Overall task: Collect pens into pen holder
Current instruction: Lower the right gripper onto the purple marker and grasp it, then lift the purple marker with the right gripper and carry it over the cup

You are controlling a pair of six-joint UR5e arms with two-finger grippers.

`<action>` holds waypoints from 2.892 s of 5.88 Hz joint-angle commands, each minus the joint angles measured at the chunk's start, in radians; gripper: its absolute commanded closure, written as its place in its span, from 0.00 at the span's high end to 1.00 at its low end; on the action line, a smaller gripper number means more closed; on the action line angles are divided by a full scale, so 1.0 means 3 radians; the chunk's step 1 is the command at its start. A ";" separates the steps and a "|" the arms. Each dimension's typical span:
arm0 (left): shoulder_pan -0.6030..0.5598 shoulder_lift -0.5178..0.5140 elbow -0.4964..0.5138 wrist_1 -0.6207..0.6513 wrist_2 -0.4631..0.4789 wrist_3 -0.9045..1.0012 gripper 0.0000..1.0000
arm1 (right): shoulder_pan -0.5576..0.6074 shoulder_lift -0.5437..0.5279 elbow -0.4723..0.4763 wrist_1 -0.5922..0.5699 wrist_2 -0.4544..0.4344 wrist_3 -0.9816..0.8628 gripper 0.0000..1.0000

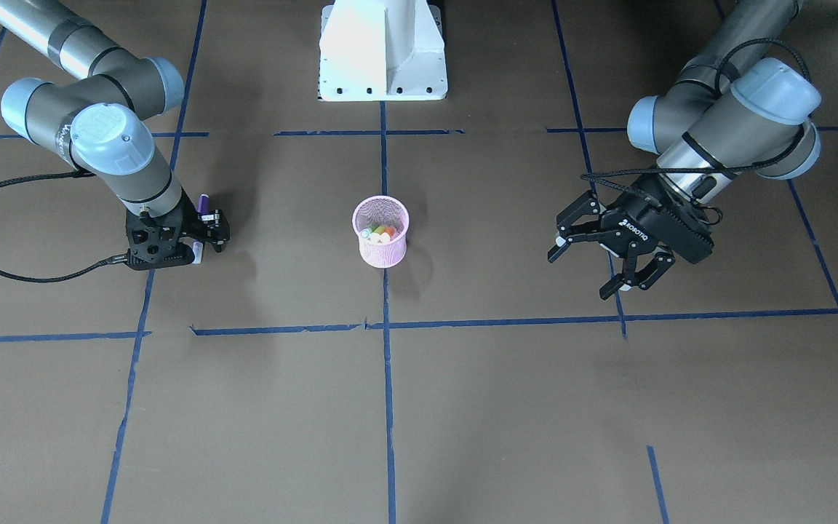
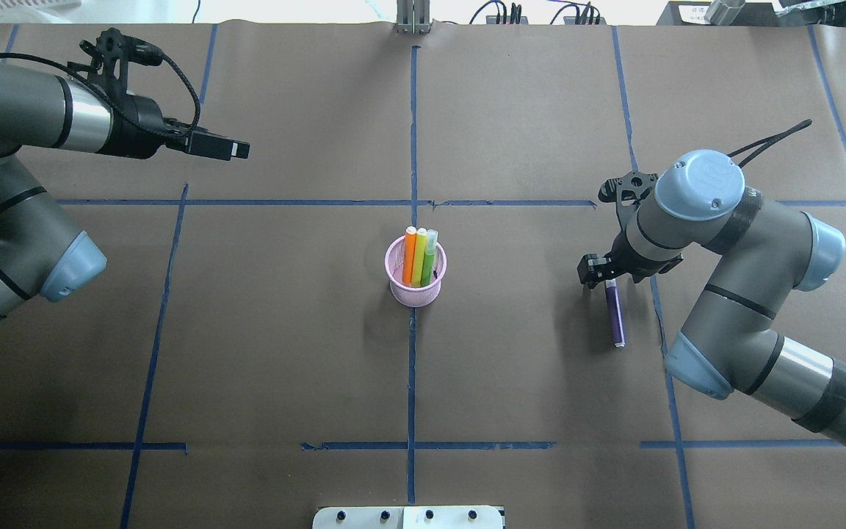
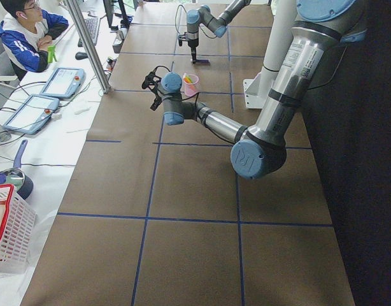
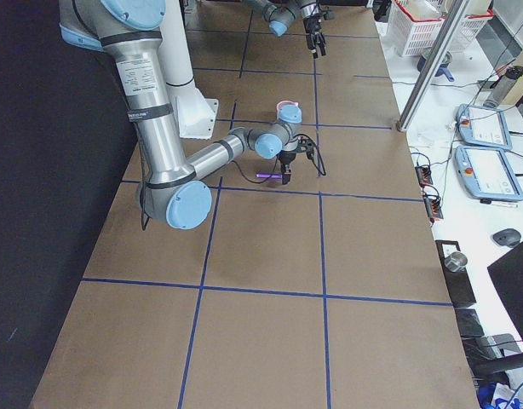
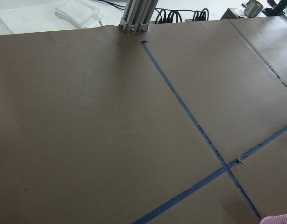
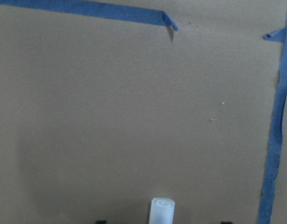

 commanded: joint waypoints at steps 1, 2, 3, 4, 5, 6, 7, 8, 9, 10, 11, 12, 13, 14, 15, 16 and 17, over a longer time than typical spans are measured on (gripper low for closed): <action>0.0000 0.0001 0.0005 0.0000 0.0005 0.0000 1.00 | -0.0002 -0.0005 0.0011 0.0004 0.0052 -0.0001 0.56; 0.0000 0.0001 0.0015 0.0000 0.0010 0.0000 1.00 | -0.0002 -0.0010 0.0011 0.0004 0.0052 -0.0001 0.51; 0.0000 0.0001 0.0021 -0.0005 0.0010 0.0000 1.00 | 0.0003 -0.0010 0.0006 0.0004 0.0052 -0.0006 0.45; 0.0000 0.0001 0.0026 -0.0005 0.0015 0.0000 1.00 | 0.0003 -0.0010 0.0006 0.0009 0.0047 -0.0006 0.34; 0.0005 0.0001 0.0031 -0.0005 0.0020 0.0000 1.00 | 0.0008 -0.0010 0.0027 0.0009 0.0042 -0.0001 0.15; 0.0005 0.0001 0.0031 -0.0005 0.0020 0.0000 1.00 | 0.0008 -0.0010 0.0042 0.0009 0.0052 -0.0006 0.00; 0.0005 0.0001 0.0031 0.0000 0.0020 0.0000 1.00 | 0.0013 0.0005 0.0148 0.0009 0.0042 -0.0006 0.00; 0.0000 0.0001 0.0036 0.0020 0.0005 0.0005 1.00 | 0.0084 0.0016 0.0382 0.0014 0.0016 0.0004 0.00; -0.0081 -0.0004 0.0026 0.0269 -0.0056 0.0056 1.00 | 0.0125 0.0031 0.0683 0.0019 -0.0136 0.0090 0.00; -0.0107 -0.0004 0.0001 0.0504 -0.0107 0.0304 1.00 | 0.0116 0.0072 0.1005 0.0125 -0.0436 0.0324 0.00; -0.0138 0.0001 0.0005 0.0592 -0.0107 0.0393 1.00 | 0.0110 0.0163 0.1135 0.0334 -0.0682 0.0468 0.00; -0.0184 0.0001 0.0000 0.0699 -0.0143 0.0444 1.00 | -0.0067 0.0205 0.1141 0.0711 -0.1262 0.0429 0.00; -0.0255 0.0001 -0.0005 0.0908 -0.0209 0.0698 1.00 | -0.0474 0.0266 0.1116 0.1155 -0.2108 0.0438 0.00; -0.0337 0.0001 -0.0005 0.1032 -0.0291 0.0792 1.00 | -0.0690 0.0347 0.1116 0.1190 -0.2562 0.0439 0.00; -0.0378 0.0001 0.0010 0.1099 -0.0342 0.0798 1.00 | -0.0885 0.0399 0.1101 0.1190 -0.2936 0.0408 0.00; -0.0373 0.0047 0.0036 0.1099 -0.0343 0.0798 1.00 | -0.1099 0.0470 0.1004 0.1185 -0.3319 0.0276 0.00; -0.0373 0.0113 0.0036 0.1094 -0.0348 0.0798 1.00 | -0.1274 0.0562 0.0781 0.1185 -0.3637 0.0108 0.00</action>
